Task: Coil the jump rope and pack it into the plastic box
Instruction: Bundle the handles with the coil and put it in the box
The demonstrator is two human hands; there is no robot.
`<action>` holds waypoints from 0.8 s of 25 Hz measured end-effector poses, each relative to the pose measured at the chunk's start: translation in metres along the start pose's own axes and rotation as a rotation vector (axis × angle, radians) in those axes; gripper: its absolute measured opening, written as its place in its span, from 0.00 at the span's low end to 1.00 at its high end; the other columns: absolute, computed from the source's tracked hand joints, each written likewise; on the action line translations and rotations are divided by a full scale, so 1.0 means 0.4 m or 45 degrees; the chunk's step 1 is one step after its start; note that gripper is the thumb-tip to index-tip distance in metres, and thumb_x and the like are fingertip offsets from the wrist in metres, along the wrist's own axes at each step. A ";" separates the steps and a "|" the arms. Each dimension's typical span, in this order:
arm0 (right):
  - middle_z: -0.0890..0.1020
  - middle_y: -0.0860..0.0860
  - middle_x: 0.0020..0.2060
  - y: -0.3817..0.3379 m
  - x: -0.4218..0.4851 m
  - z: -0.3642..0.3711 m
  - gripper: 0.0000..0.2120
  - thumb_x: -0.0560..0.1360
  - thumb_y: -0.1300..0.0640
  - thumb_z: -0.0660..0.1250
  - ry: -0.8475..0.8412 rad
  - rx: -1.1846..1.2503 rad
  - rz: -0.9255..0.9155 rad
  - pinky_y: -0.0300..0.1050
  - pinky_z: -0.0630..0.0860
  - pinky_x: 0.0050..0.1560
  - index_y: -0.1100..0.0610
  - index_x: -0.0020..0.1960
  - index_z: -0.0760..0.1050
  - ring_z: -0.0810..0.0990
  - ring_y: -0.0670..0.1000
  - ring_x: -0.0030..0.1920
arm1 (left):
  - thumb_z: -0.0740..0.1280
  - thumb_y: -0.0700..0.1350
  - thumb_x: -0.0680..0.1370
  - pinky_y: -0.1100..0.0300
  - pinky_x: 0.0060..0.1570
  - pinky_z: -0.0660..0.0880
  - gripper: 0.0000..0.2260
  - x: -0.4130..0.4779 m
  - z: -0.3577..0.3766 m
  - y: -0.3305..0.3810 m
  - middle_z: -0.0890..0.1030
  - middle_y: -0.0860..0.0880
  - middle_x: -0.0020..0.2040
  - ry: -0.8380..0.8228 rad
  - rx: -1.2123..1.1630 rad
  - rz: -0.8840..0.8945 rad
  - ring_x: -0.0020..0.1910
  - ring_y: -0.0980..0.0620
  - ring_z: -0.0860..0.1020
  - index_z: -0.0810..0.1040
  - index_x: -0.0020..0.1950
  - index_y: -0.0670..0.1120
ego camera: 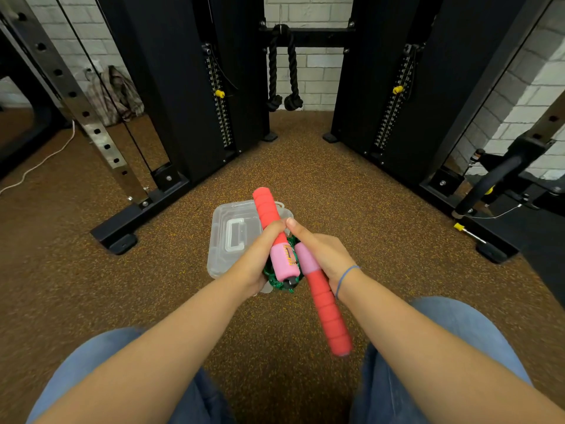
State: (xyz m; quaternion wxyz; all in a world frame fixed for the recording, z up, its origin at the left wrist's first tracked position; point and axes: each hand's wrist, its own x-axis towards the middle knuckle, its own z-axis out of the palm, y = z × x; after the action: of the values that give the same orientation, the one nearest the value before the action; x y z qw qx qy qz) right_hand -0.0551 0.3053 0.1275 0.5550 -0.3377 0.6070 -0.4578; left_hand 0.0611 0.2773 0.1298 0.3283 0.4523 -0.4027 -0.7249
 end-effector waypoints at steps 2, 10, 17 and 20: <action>0.75 0.53 0.34 0.005 -0.006 0.010 0.26 0.58 0.33 0.74 -0.151 0.044 -0.005 0.42 0.65 0.35 0.53 0.40 0.75 0.70 0.50 0.36 | 0.64 0.53 0.75 0.57 0.40 0.72 0.09 0.005 -0.002 0.004 0.77 0.49 0.33 0.095 -0.008 0.018 0.34 0.52 0.76 0.73 0.39 0.49; 0.80 0.49 0.46 0.011 -0.034 0.003 0.13 0.68 0.50 0.72 -0.557 0.052 0.048 0.42 0.81 0.33 0.49 0.51 0.75 0.81 0.49 0.44 | 0.67 0.61 0.67 0.50 0.45 0.73 0.18 0.021 -0.051 0.015 0.79 0.44 0.33 0.304 -0.002 0.042 0.37 0.45 0.77 0.77 0.39 0.46; 0.83 0.58 0.47 0.032 -0.012 0.012 0.33 0.53 0.45 0.80 -0.236 0.030 -0.029 0.48 0.76 0.46 0.59 0.53 0.76 0.80 0.50 0.44 | 0.61 0.62 0.74 0.59 0.40 0.69 0.16 -0.002 -0.001 -0.003 0.72 0.52 0.34 0.316 0.264 0.346 0.35 0.54 0.72 0.71 0.37 0.51; 0.82 0.55 0.45 0.036 -0.007 0.004 0.37 0.50 0.46 0.79 -0.189 0.018 -0.063 0.47 0.75 0.46 0.60 0.55 0.74 0.79 0.50 0.44 | 0.49 0.69 0.71 0.58 0.48 0.70 0.28 -0.004 -0.003 -0.010 0.78 0.51 0.42 0.286 0.401 0.342 0.43 0.55 0.76 0.75 0.47 0.48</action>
State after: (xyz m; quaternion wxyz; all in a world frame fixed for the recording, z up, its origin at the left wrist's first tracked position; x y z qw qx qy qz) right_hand -0.0519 0.3125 0.1152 0.5894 -0.3815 0.5525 -0.4492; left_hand 0.0622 0.2799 0.1266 0.3900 0.5182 -0.5284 -0.5479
